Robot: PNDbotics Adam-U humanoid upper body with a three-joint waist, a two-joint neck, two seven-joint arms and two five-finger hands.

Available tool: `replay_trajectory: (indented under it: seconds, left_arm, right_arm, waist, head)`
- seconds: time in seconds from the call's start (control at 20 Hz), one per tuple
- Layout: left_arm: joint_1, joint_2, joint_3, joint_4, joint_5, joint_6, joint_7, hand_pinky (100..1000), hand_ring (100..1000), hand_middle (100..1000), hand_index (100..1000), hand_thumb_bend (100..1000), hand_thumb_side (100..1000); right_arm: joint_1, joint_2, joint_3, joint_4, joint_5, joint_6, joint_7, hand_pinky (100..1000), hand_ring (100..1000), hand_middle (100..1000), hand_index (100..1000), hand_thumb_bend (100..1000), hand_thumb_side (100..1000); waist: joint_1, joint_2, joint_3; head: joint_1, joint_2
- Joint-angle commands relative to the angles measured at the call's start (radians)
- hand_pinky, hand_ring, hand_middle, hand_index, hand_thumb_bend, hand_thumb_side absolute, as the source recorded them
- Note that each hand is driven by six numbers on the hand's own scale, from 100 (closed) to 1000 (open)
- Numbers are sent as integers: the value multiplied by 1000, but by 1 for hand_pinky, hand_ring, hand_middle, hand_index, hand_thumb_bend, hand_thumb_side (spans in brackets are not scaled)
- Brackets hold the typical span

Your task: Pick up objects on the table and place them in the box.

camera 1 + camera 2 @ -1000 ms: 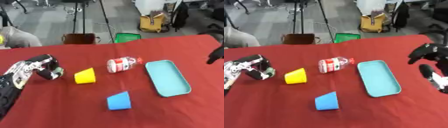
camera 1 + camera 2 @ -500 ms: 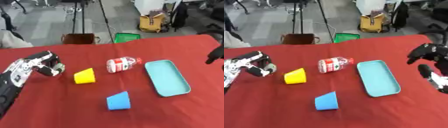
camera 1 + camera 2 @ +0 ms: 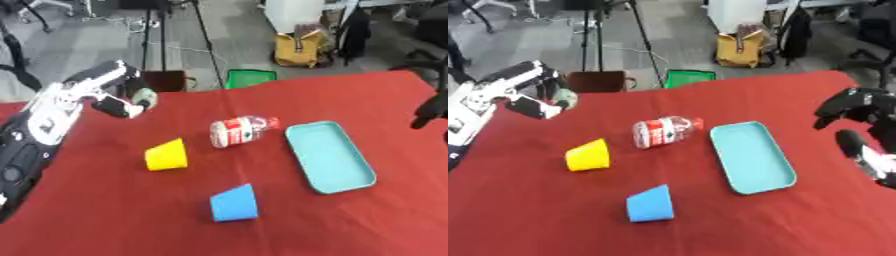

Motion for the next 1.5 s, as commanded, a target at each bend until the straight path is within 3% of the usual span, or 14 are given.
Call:
replay_trajectory:
  seconds: [0.05,0.15,0.3,0.55,0.6,0.65,1.1,1.5]
  left_arm:
    - [-39,3,-12,-26,18,2,-23,447,483,346,386,100,135]
    - [-58,-15,-29,-32,25,-4,-36,443,481,347,387,100,142]
    - [-99,-70,-61,-3,20,-13,-55,441,480,348,388,100,151]
    - [-125,-121,-75,48,-12,-38,-27,435,484,354,393,100,156]
    - [-129,-133,-77,57,-20,-41,-14,435,484,354,393,100,156]
    - [-133,-144,-79,65,-30,-45,0,434,484,360,399,100,150]
    - [-150,-204,-101,100,-111,-82,133,431,493,394,429,100,134]
    - [-165,-239,-111,134,-174,-108,223,439,520,467,494,100,112]
  right_arm:
    - [-18,-7,0,-8,-10,-77,83,604,598,639,733,237,475]
    - [-20,-2,5,-10,-13,-76,87,604,598,640,733,239,476]
    - [-32,14,18,-17,-22,-74,97,605,599,640,733,241,475]
    - [-45,30,26,-31,-37,-67,107,607,600,641,734,243,475]
    - [-49,33,28,-35,-41,-67,108,608,600,642,734,258,519]
    - [-52,37,30,-40,-44,-66,108,608,600,641,734,244,475]
    - [-59,51,35,-70,-62,-55,110,610,601,641,735,245,475]
    - [-73,84,51,-106,-85,-47,119,613,604,643,736,248,475]
  waist:
    - [0,-19,-5]
    - [2,-21,-22]
    - [8,-24,-85]
    - [13,-25,-150]
    - [14,-25,-164]
    - [14,-24,-176]
    - [16,-19,-214]
    - [11,-10,-259]
  head:
    - [6,0]
    - [13,-3]
    - [48,-10]
    - [87,-16]
    - [95,-17]
    - [103,-19]
    - [124,-28]
    - [173,-53]
